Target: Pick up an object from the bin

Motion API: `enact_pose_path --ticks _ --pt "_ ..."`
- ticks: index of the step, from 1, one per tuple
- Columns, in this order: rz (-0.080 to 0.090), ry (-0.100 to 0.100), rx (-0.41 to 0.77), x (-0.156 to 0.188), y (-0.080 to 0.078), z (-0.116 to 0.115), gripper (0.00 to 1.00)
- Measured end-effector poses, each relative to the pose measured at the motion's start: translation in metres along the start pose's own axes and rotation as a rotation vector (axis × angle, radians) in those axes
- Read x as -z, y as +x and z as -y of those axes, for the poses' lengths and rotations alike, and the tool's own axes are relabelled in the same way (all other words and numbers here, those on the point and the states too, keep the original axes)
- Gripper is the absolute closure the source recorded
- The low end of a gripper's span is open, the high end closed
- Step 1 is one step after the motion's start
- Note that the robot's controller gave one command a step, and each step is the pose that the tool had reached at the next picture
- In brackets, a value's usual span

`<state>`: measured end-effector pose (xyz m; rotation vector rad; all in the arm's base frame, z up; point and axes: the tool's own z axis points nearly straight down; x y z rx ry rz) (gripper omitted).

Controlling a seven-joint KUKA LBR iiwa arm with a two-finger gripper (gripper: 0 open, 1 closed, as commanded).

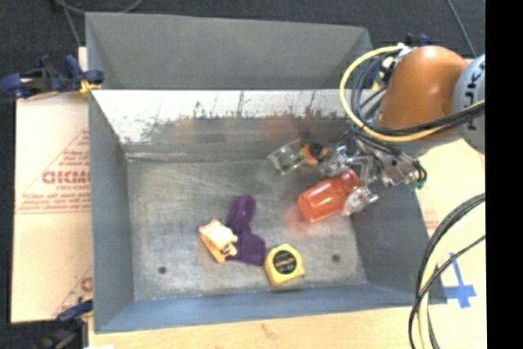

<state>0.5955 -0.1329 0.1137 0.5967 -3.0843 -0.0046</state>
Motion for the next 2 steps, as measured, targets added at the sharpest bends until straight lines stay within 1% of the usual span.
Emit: enact_pose_path --ticks 1,2 --pt "-0.002 0.002 0.01 0.054 -0.003 -0.005 1.0" --pt "0.005 0.004 -0.054 0.098 -0.007 0.007 1.0"
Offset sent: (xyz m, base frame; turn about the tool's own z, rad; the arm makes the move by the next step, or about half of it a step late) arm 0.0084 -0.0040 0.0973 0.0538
